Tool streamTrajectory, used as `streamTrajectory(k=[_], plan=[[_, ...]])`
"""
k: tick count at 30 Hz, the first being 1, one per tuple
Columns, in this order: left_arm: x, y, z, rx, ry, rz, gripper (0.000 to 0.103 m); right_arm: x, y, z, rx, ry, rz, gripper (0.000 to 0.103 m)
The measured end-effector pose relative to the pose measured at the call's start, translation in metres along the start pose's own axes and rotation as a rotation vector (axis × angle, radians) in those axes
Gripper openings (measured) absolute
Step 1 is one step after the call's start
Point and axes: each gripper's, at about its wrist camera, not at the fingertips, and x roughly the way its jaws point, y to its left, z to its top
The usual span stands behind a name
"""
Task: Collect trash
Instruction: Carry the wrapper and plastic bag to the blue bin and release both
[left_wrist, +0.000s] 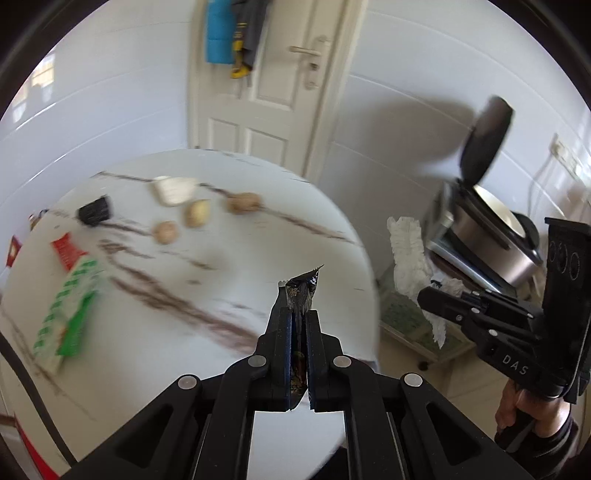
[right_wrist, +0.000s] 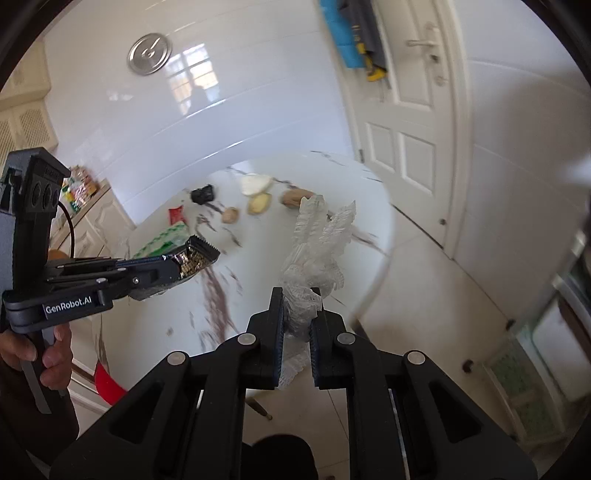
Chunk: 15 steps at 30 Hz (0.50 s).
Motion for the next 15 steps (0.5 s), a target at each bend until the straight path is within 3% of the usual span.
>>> streamTrajectory(k=[9,15], plan=[[0.075,-0.124,-0.002,0.190,0.140,-0.114,0.002,-0.054,-0.100,-0.065,0.206,0.015,-0.116,0.012],[0.138,-0.161,0.001,0.246,0.249,-0.126,0.003,-0.056,-0.148,-0.099,0.314,0.061,-0.133,0.012]])
